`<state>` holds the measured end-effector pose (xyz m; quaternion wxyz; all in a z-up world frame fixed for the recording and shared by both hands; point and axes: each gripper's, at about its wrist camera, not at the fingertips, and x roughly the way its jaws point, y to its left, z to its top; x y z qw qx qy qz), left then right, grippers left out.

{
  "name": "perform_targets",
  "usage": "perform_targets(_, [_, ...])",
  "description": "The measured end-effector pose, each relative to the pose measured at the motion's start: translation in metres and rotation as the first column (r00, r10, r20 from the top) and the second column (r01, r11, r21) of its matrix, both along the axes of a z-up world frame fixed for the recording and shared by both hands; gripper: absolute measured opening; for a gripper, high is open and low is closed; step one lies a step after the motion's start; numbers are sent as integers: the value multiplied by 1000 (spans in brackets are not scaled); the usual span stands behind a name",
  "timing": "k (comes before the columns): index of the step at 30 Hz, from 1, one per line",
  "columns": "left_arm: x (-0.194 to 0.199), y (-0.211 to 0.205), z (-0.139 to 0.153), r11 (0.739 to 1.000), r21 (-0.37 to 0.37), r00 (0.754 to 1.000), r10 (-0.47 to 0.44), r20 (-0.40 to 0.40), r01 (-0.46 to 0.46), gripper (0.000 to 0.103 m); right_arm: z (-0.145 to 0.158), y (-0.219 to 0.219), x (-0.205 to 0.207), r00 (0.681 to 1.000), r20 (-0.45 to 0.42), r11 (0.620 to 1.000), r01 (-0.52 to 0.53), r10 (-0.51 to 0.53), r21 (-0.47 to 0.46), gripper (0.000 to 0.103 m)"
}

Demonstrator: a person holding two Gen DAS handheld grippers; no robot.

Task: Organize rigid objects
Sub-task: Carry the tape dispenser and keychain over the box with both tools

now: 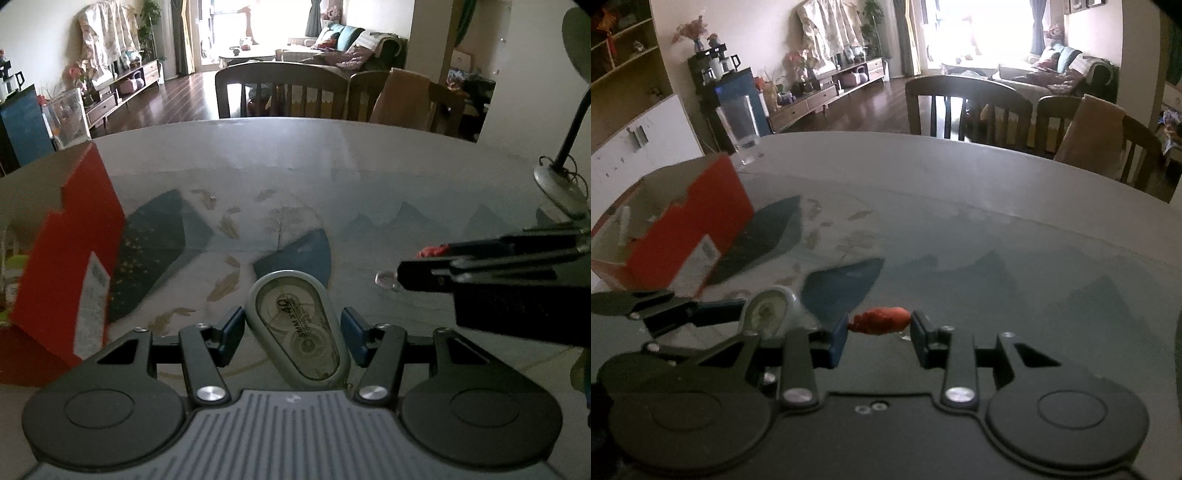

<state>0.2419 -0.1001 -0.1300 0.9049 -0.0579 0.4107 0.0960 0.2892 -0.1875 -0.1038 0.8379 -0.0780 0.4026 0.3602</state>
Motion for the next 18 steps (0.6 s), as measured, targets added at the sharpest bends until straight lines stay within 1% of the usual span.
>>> perform_targets(7, [-21,5,30,1000,12,1000,-3,29,3,57,29,-7,-28,1000,18,999,0,-1,50,35])
perform_targets(11, [-35,11,48,1000,-7,999,-13,50,13,57,48,-5,-44,1000,26,998,-19,17,52,35])
perform_targets(14, [-46,15,60,999,-7,998,-31,52,32,57,62,-1,-56,999,35,998,-32,30,52,35])
perform_targets(18, [-57,23,73,999,-18,998,-33,49,34,57,79,5,-70,998,38,996,-49,46,69,35])
